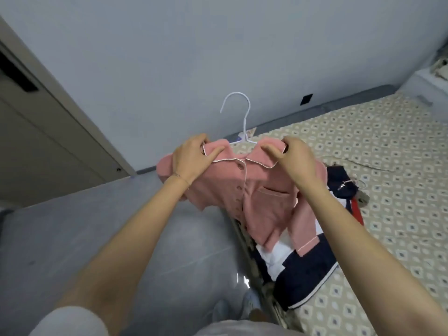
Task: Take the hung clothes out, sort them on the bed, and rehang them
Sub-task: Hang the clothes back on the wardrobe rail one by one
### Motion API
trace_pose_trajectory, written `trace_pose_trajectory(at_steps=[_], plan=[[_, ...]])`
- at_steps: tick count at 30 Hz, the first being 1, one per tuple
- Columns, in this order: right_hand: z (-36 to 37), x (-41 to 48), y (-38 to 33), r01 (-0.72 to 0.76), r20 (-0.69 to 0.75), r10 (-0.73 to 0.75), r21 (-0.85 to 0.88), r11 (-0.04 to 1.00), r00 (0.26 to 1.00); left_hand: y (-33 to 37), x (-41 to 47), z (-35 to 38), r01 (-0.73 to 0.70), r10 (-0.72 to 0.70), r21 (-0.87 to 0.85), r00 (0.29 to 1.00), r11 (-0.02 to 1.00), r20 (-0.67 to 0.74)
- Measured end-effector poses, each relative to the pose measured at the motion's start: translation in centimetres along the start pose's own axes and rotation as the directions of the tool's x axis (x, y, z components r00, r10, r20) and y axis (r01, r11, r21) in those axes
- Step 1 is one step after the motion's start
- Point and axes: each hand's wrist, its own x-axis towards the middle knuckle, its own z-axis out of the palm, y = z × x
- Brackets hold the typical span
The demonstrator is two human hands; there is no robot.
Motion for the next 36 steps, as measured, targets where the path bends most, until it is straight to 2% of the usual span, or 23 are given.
trace_pose_trajectory(at_steps=[4, 8, 14, 18, 23, 26, 36], plan=[[2.9, -1.9, -5.4, 0.137, 0.018, -0.138, 0.045, 0.990, 0.990, -4.1, -4.9, -4.6, 0.140, -0.139, -0.001, 0.984, 0.990, -0.108], [5.5, -3.8, -9.5, 0.228, 0.126, -0.239, 0.097, 0.969, 0.963, -7.2, -9.8, -8.1, 0.263, -0.257, 0.002, 0.945, 0.965, -0.201], [7.1, -6.3, -15.2, 0.415, 0.274, -0.443, 0.156, 0.896, 0.853, -8.7, -17.6, -11.9, 0.451, -0.412, 0.021, 0.833, 0.892, -0.369], [7.5, -8.9, -18.7, 0.558, 0.346, -0.593, 0.205, 0.804, 0.727, -8.8, -23.4, -14.1, 0.555, -0.500, -0.010, 0.741, 0.832, -0.447], [8.1, -14.1, -22.8, 0.669, 0.419, -0.712, 0.275, 0.690, 0.563, -8.9, -31.6, -16.0, 0.656, -0.564, -0.048, 0.605, 0.753, -0.562], [8.2, -18.7, -25.6, 0.750, 0.450, -0.782, 0.303, 0.588, 0.431, -8.7, -37.2, -17.6, 0.724, -0.567, -0.033, 0.510, 0.689, -0.646], [9.1, -35.6, -34.3, 0.808, 0.458, -0.884, 0.485, 0.335, 0.091, -9.3, -56.1, -23.8, 0.881, -0.580, -0.055, 0.260, 0.469, -0.772]])
